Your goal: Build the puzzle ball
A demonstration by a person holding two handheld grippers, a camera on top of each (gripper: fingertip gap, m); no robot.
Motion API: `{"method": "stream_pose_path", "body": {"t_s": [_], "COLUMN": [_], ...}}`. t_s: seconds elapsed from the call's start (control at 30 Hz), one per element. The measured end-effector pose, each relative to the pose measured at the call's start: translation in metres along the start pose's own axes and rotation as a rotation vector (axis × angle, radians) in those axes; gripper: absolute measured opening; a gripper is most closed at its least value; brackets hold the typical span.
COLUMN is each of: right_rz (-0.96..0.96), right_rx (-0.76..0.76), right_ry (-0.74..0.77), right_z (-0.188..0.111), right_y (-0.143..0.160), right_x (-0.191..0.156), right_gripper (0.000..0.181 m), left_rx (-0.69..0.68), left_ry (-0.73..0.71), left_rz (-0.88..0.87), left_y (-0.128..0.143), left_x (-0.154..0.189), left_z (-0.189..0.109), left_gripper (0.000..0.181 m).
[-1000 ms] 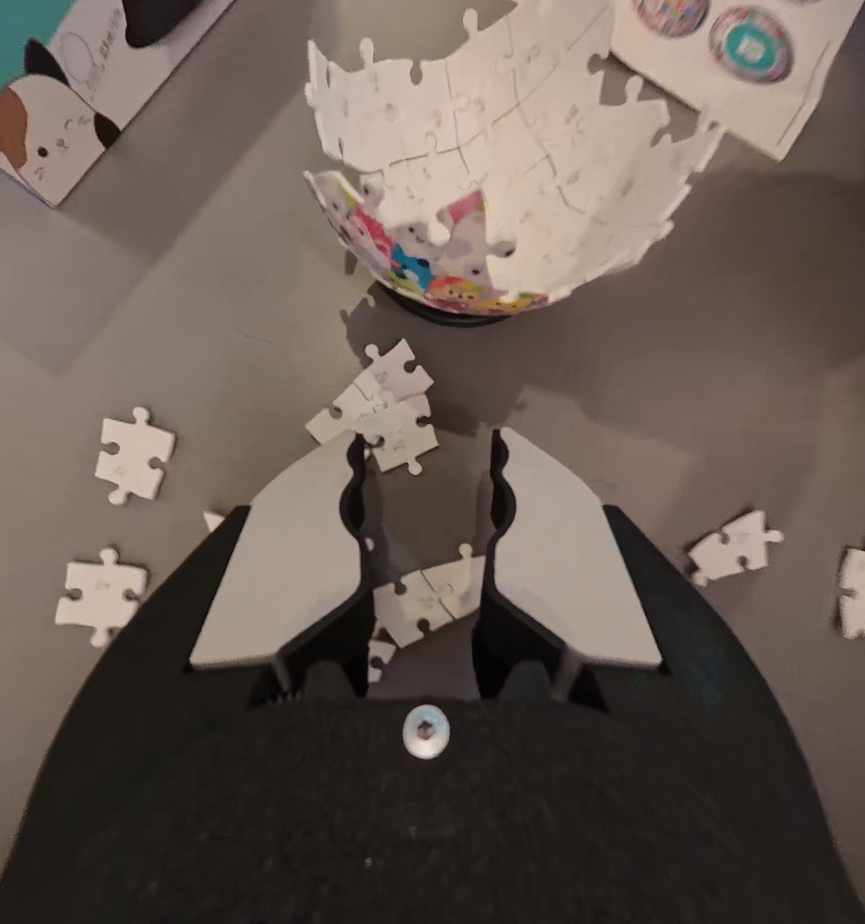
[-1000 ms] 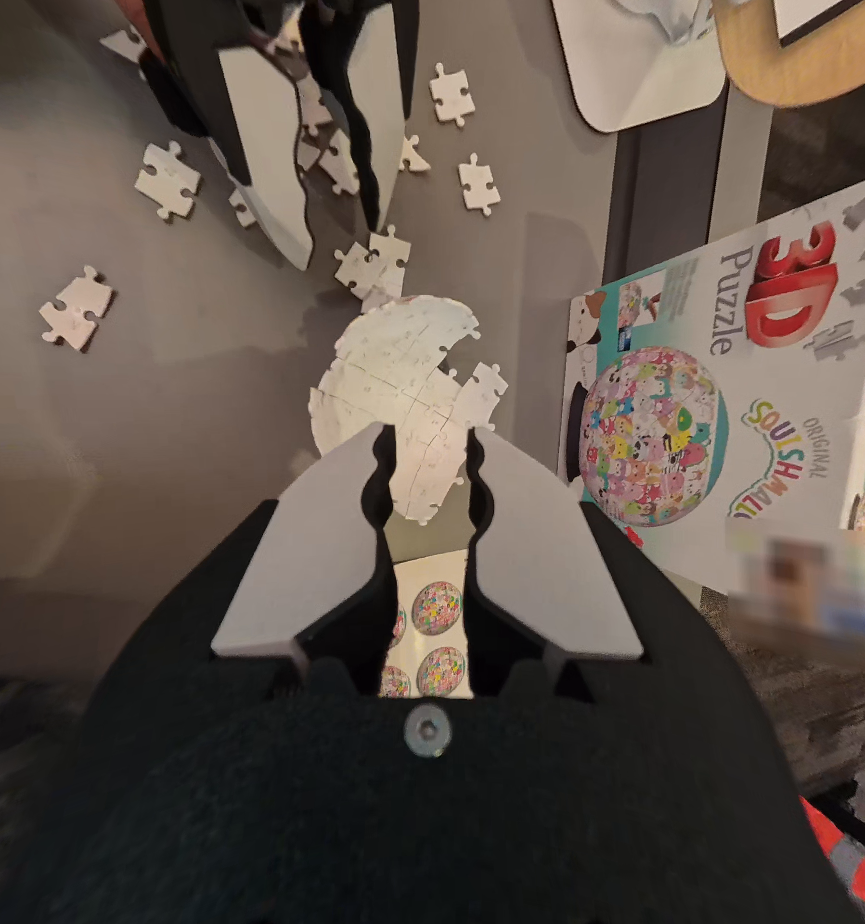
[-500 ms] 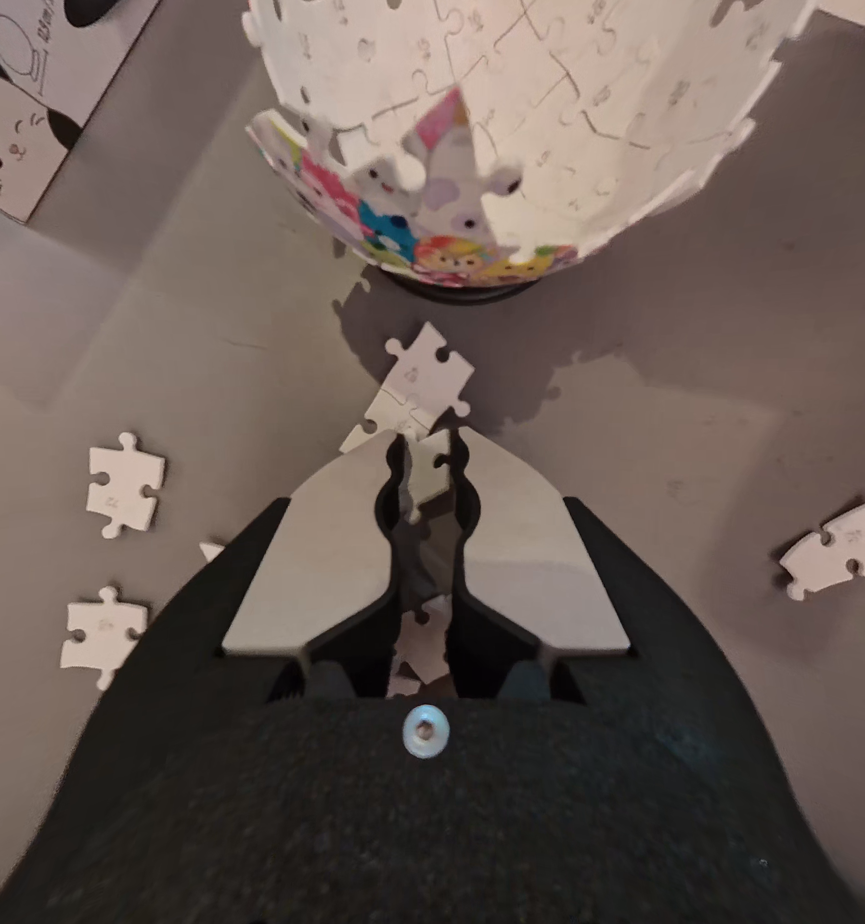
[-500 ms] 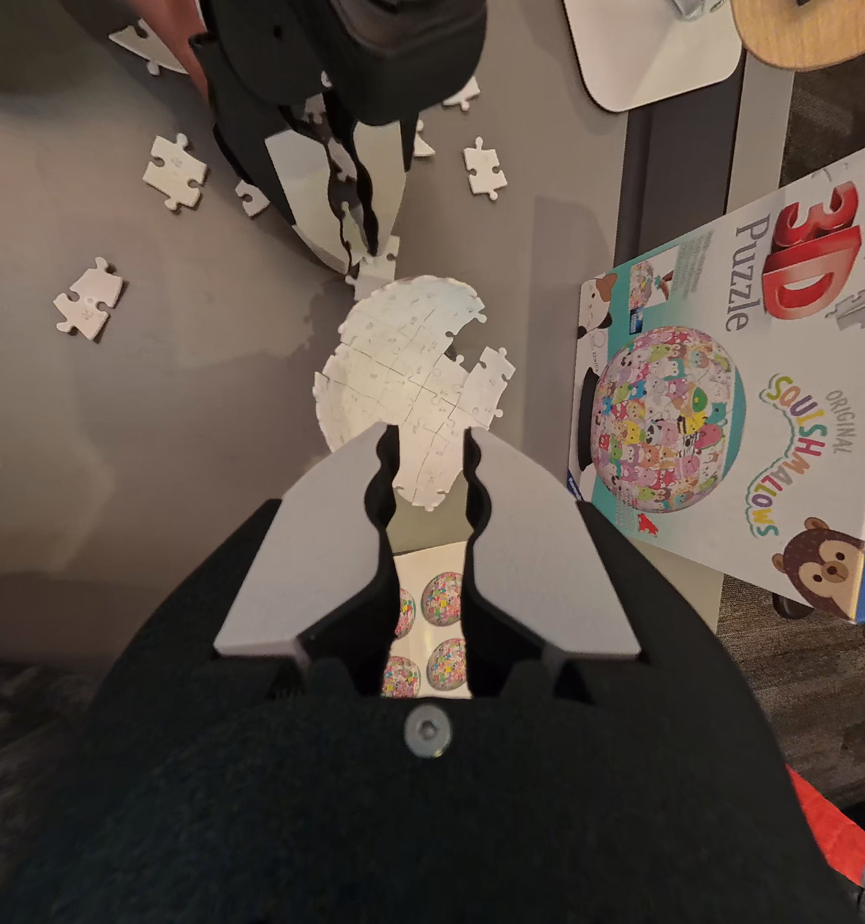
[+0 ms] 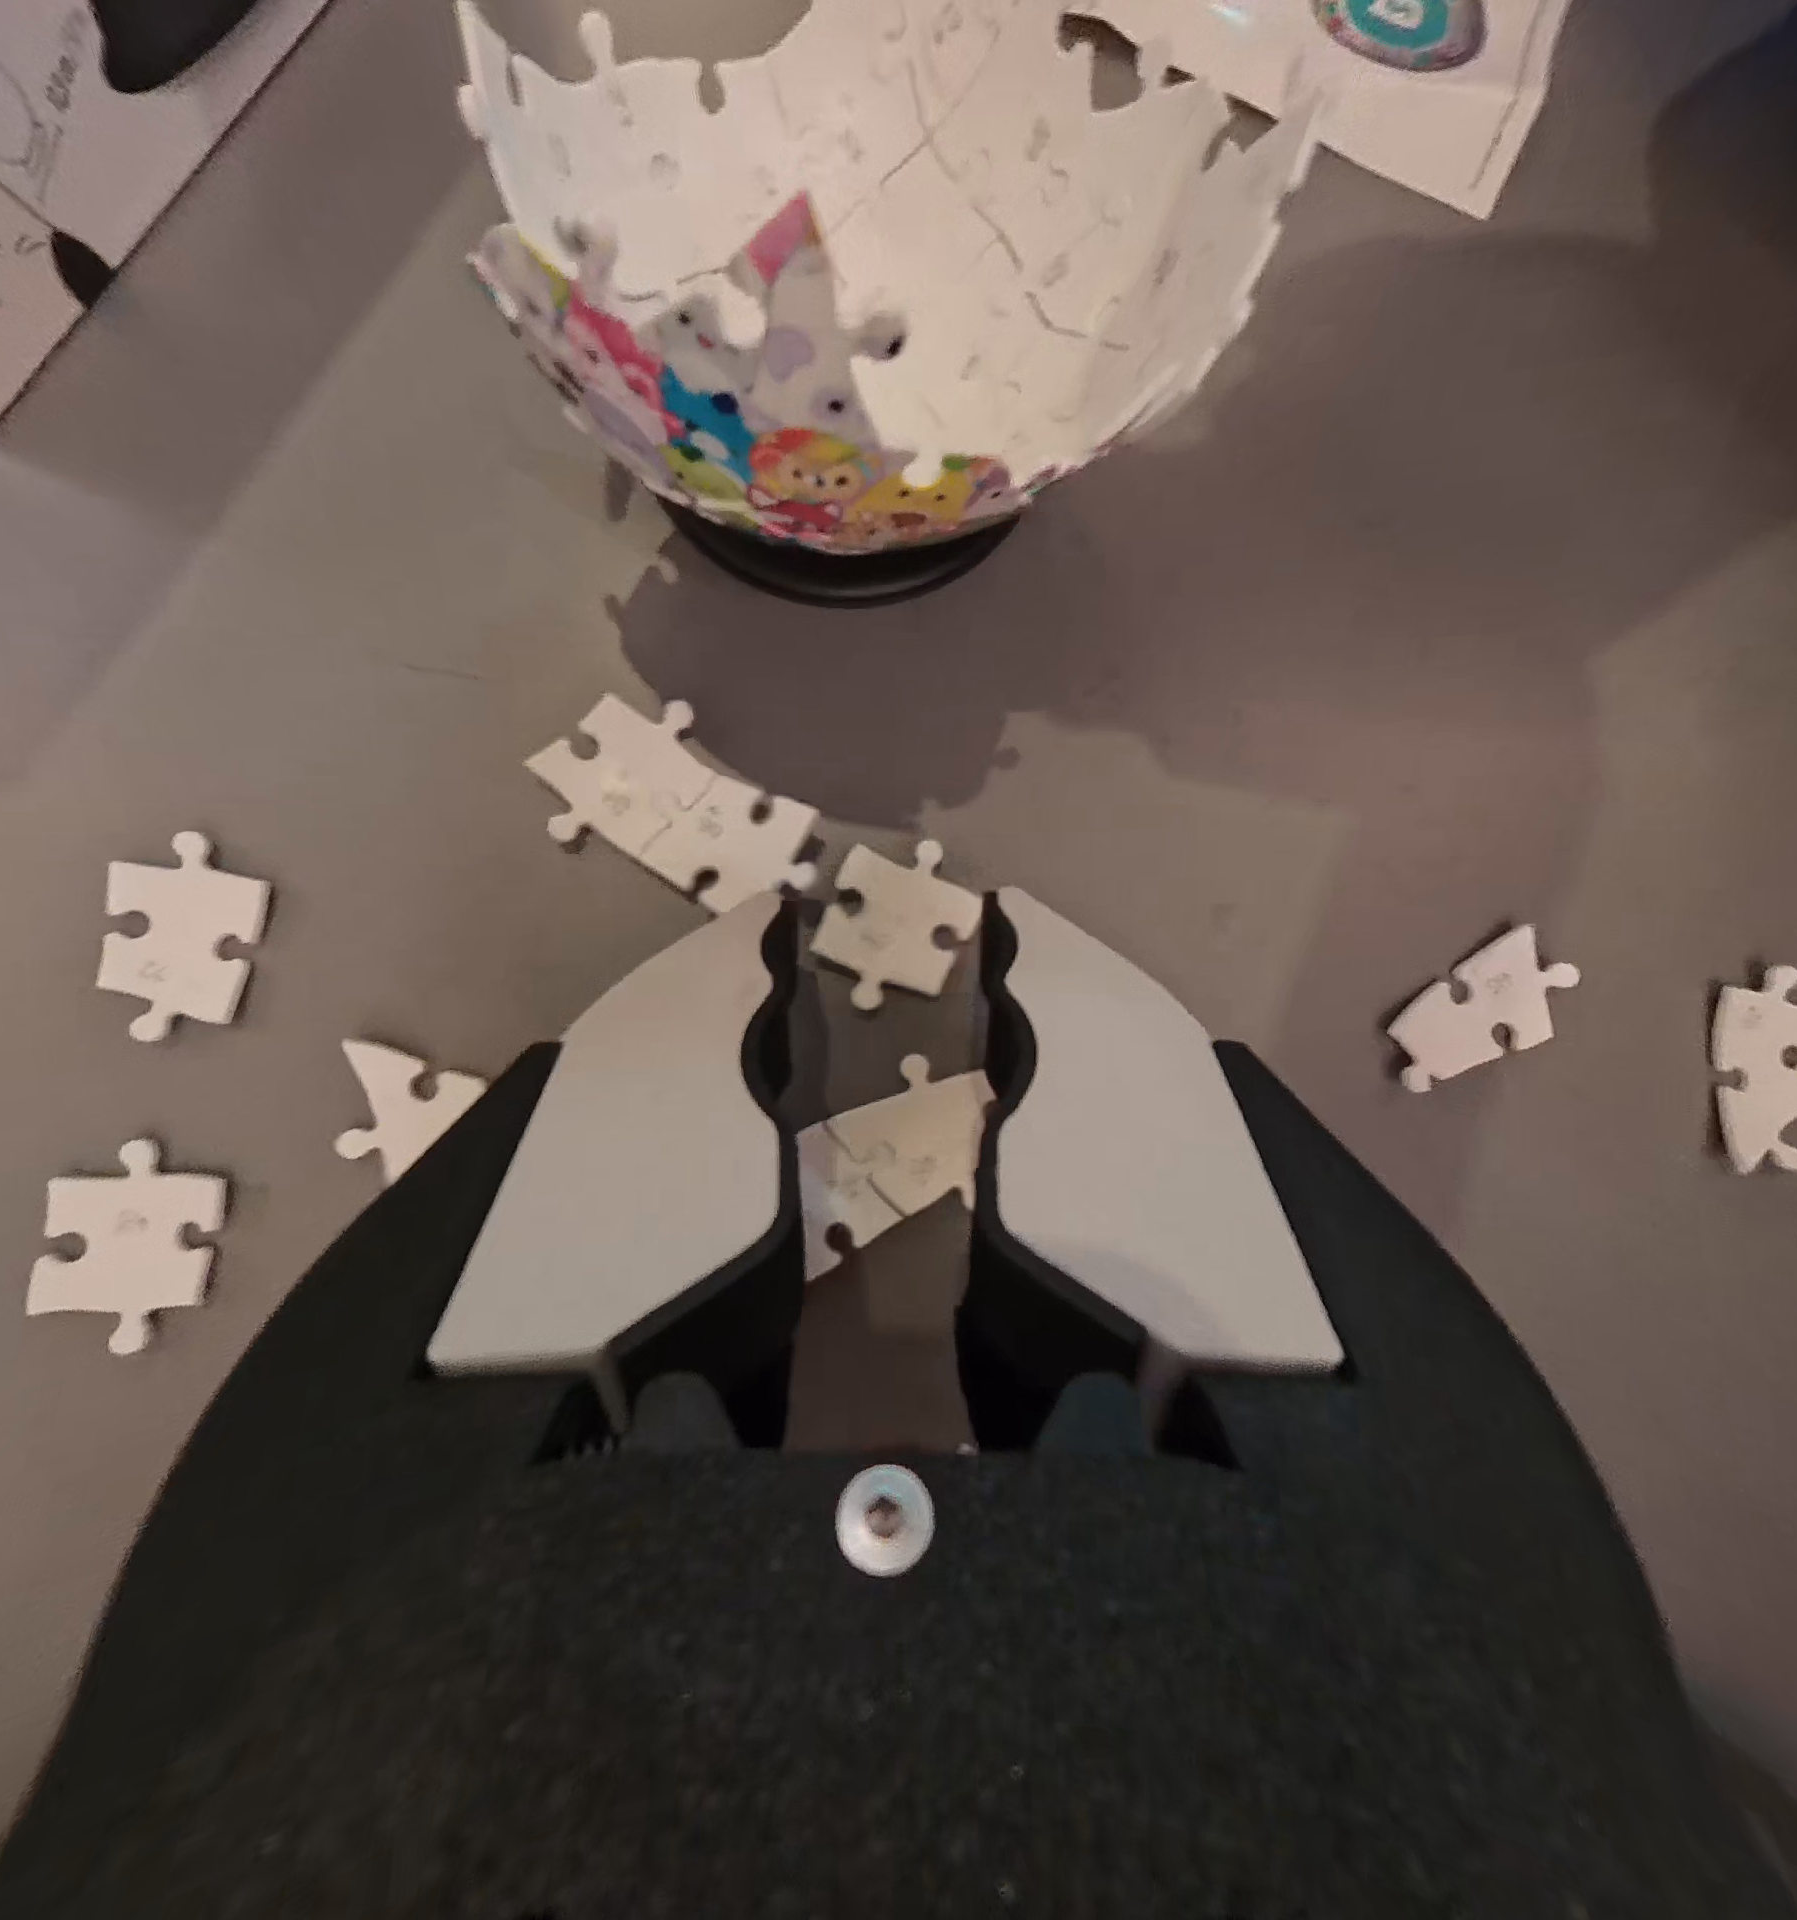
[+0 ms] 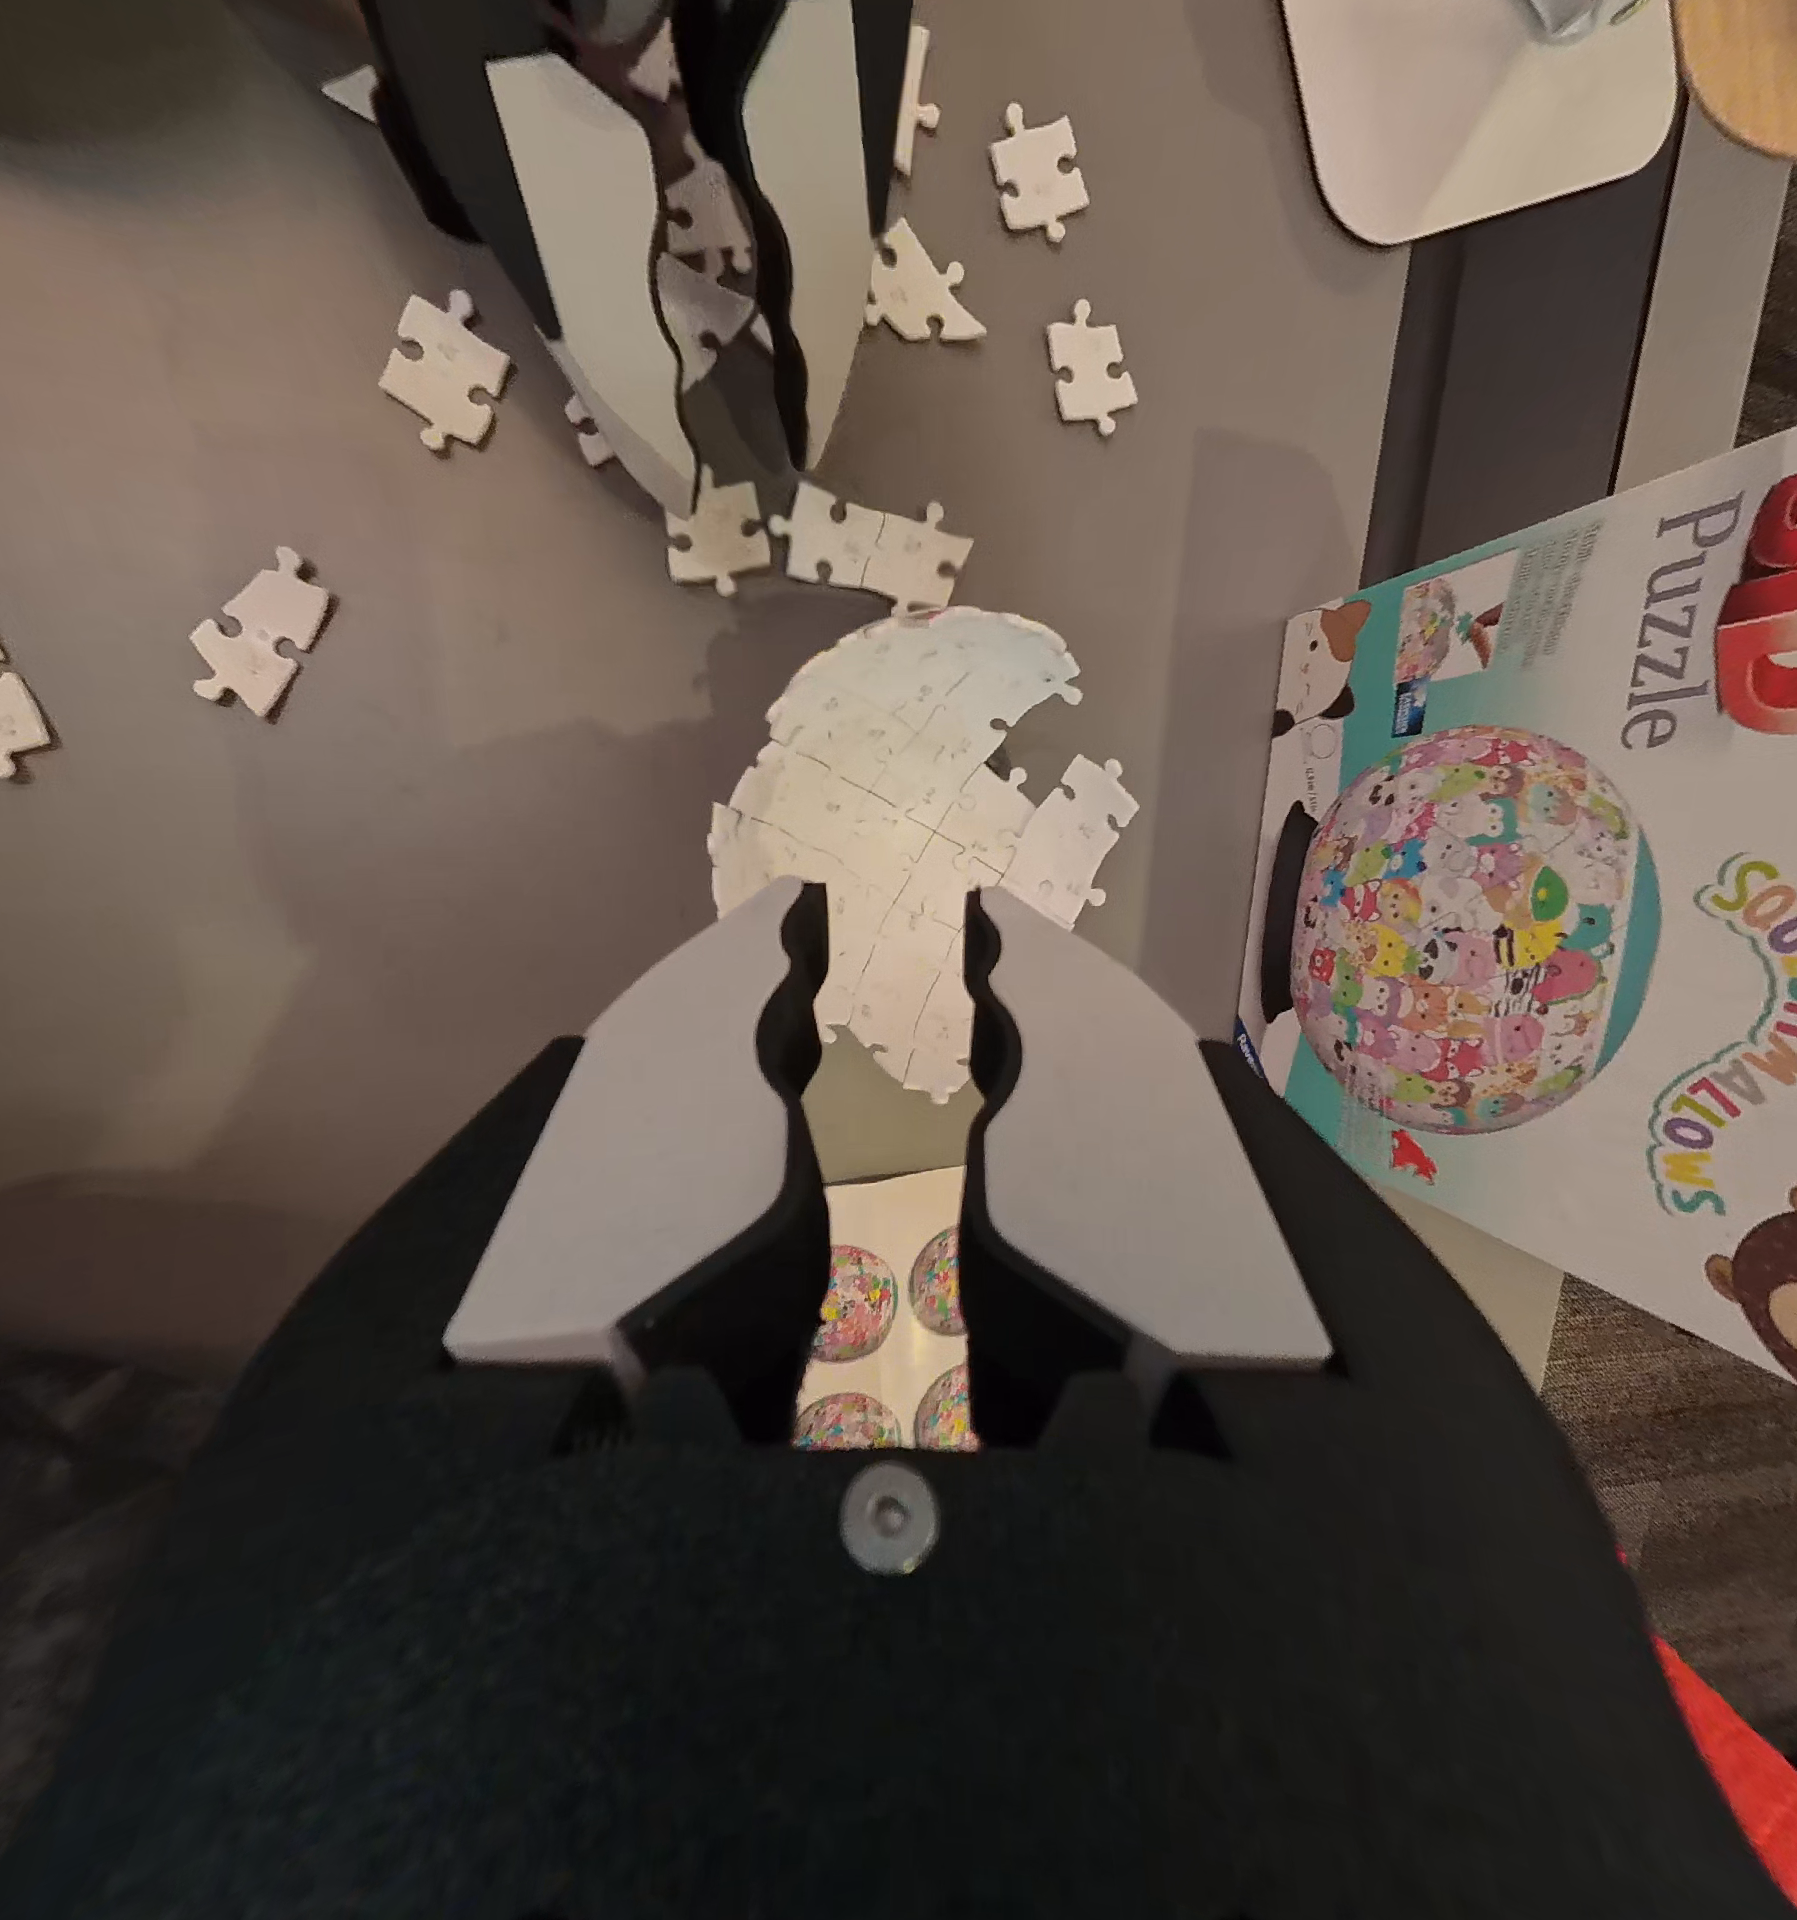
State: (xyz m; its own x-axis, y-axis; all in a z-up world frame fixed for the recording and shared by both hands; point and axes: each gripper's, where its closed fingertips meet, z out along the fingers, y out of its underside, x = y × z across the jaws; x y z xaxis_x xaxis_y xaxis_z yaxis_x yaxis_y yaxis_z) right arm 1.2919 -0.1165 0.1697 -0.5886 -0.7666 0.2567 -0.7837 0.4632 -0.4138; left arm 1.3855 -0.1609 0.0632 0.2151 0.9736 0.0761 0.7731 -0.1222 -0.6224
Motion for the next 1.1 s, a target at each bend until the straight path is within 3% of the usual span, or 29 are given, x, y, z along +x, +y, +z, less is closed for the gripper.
{"method": "stream_pose_path", "body": {"t_s": [0.2,0.37,0.53,0.67,0.73,0.8,0.9,0.97,1.1], "right_rz": [0.005,0.003,-0.02,-0.043,-0.059,-0.059,0.049,0.137,0.319], "right_rx": [-0.011,-0.029,-0.032,0.008,0.019,0.076,0.273,0.417,0.649], "right_ry": [0.0,-0.017,-0.044,-0.081,-0.067,-0.004,0.016,-0.018,-0.177], "right_z": [-0.002,0.003,0.009,0.012,0.011,0.006,-0.012,-0.024,-0.034], "right_y": [0.002,0.003,-0.004,-0.016,-0.021,-0.032,-0.061,-0.081,-0.119], "right_x": [-0.001,-0.004,-0.012,-0.02,-0.02,-0.009,0.005,0.009,0.007], "right_gripper": [0.024,0.024,0.024,0.021,0.014,0.015,0.017,0.022,0.02], "left_rx": [-0.15,-0.135,-0.086,-0.031,0.103,0.32,0.795,1.072,1.281], "left_ry": [-0.064,-0.047,-0.032,-0.023,-0.002,0.03,0.165,0.286,0.428], "left_rz": [0.042,0.031,0.063,0.031,-0.031,-0.142,-0.317,-0.379,-0.421], "left_y": [0.019,0.017,0.009,0.001,-0.018,-0.047,-0.093,-0.107,-0.113], "left_x": [-0.001,0.002,0.005,0.003,0.0,-0.006,-0.01,-0.005,0.004], "left_z": [0.016,0.018,0.007,-0.004,-0.016,-0.043,-0.106,-0.142,-0.166], "left_gripper": [0.036,0.034,0.002,0.002,0.002,0.002,0.002,0.002,0.002]}}
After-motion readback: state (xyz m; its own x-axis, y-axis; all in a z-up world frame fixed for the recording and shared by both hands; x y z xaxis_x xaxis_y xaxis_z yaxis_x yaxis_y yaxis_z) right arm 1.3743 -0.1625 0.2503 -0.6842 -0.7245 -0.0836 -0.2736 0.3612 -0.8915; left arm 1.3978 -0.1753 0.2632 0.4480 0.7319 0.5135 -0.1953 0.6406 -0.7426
